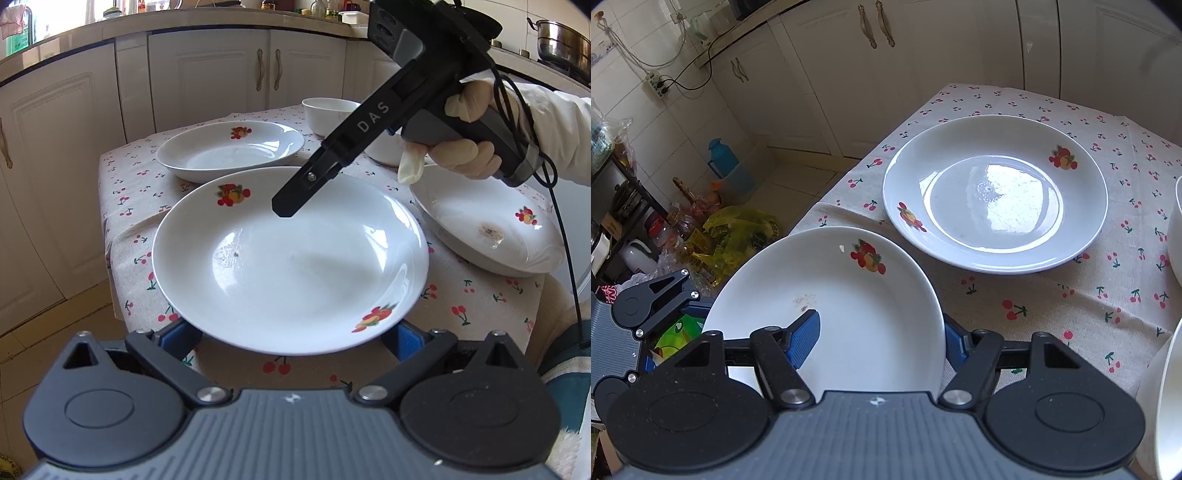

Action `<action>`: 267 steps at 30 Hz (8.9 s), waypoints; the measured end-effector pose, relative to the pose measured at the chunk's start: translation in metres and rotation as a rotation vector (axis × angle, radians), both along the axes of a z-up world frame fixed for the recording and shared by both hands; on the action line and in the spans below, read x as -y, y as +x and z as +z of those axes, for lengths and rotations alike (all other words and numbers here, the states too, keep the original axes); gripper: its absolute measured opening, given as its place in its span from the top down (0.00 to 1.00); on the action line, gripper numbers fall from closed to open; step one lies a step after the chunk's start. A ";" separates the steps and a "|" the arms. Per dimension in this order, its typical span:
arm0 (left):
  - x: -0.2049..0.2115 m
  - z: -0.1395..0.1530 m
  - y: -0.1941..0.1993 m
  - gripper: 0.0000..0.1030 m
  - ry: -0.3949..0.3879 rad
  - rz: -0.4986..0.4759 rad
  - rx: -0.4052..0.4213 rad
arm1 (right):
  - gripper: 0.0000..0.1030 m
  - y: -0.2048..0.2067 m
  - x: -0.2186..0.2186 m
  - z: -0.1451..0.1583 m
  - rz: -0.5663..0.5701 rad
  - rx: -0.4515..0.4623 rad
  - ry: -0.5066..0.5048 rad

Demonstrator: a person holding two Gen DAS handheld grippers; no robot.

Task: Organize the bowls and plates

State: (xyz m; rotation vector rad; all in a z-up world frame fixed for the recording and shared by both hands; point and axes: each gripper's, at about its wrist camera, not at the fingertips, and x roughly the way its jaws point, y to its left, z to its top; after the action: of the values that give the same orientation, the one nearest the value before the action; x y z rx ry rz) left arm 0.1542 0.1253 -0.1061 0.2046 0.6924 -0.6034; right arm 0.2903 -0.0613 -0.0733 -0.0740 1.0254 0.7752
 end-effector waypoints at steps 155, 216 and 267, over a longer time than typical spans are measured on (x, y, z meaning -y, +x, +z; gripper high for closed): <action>0.210 0.036 0.095 0.12 0.198 -0.345 -0.526 | 0.00 -0.215 0.168 -0.018 -0.030 0.368 -0.083; 0.039 0.048 0.134 0.12 -0.001 -0.104 -0.472 | 0.00 -0.135 0.036 0.016 0.197 0.307 -0.084; 0.039 0.046 0.146 0.12 0.090 -0.075 -0.435 | 0.00 -0.134 0.027 0.019 0.160 0.281 -0.069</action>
State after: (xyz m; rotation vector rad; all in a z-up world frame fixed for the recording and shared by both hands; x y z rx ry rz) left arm 0.2998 0.0866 -0.0598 0.1846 1.1374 -0.6969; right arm 0.1563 -0.0881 -0.0542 -0.3188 0.7841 0.8479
